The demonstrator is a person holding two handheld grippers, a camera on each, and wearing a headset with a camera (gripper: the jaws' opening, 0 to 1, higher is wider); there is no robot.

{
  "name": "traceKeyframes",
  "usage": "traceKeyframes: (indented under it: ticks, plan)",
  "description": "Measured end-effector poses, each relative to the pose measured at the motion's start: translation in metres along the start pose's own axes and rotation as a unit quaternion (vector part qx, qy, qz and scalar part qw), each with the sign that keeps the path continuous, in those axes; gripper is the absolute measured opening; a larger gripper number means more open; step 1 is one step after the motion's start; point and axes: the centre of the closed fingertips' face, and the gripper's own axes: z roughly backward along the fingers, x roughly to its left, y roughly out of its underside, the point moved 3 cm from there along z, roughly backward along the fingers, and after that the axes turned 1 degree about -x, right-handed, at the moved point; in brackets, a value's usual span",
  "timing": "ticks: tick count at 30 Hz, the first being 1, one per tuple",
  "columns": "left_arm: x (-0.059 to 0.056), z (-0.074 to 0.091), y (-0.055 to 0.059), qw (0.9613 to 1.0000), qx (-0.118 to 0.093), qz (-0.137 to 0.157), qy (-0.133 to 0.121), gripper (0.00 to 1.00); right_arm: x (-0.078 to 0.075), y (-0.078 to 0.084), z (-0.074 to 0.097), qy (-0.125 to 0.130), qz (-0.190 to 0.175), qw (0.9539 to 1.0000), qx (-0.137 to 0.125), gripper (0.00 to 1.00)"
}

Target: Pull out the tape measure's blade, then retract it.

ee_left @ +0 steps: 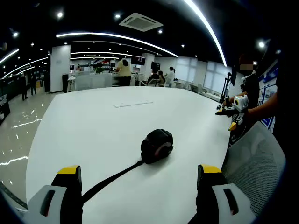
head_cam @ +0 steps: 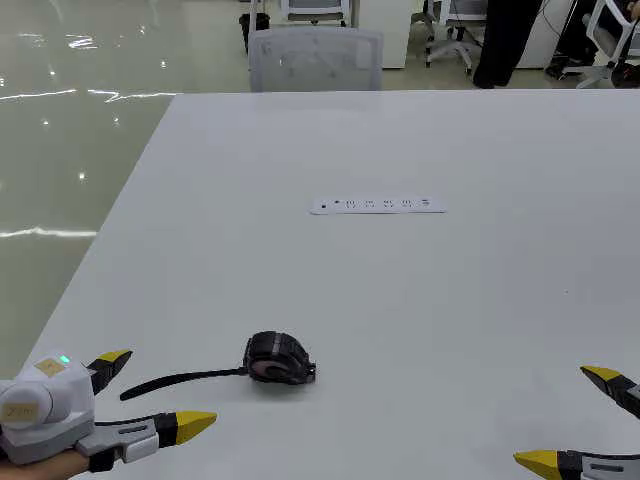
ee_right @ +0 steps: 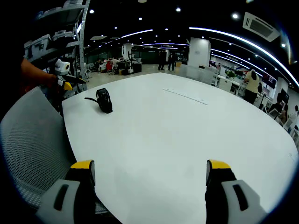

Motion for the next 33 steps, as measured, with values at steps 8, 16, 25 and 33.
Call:
traceKeyframes:
  ticks: [8,16,25,33]
  plan:
    - [-0.007,0.003,0.008,1.0000,0.007,0.002,0.006,1.00,0.004,0.005,0.003,0.002,-0.006,1.0000,0.004,1.00]
    - [-0.006,0.003,0.008,0.9999,0.010,-0.001,0.007,1.00,0.003,0.003,0.005,0.005,-0.003,1.0000,0.004,1.00]
    - [-0.009,-0.001,0.005,0.9997,0.015,-0.010,0.018,0.98,0.000,-0.001,0.005,0.009,0.005,1.0000,0.000,1.00]
    - [-0.014,-0.008,0.004,0.9981,0.036,-0.029,0.042,0.98,0.002,-0.006,0.000,-0.001,0.021,0.9997,0.007,1.00]
